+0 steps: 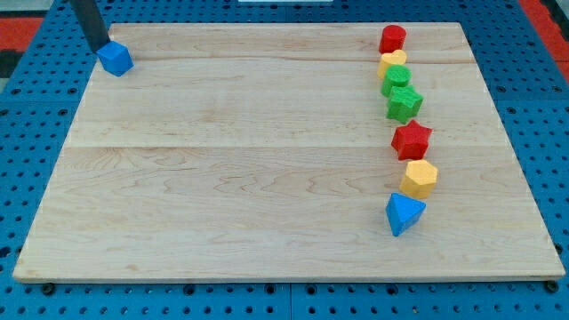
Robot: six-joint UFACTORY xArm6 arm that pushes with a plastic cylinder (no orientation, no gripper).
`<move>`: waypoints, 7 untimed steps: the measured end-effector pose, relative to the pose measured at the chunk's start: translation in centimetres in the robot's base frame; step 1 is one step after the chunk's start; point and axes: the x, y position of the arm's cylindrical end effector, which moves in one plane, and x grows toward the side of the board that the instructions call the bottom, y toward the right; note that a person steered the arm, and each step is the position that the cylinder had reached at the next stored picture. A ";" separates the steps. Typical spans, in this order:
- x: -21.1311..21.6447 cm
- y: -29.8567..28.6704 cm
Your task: Slide the blue cube towards the bottom center of the board
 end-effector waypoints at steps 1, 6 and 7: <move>0.3 2.1; 2.7 19.3; 3.4 20.8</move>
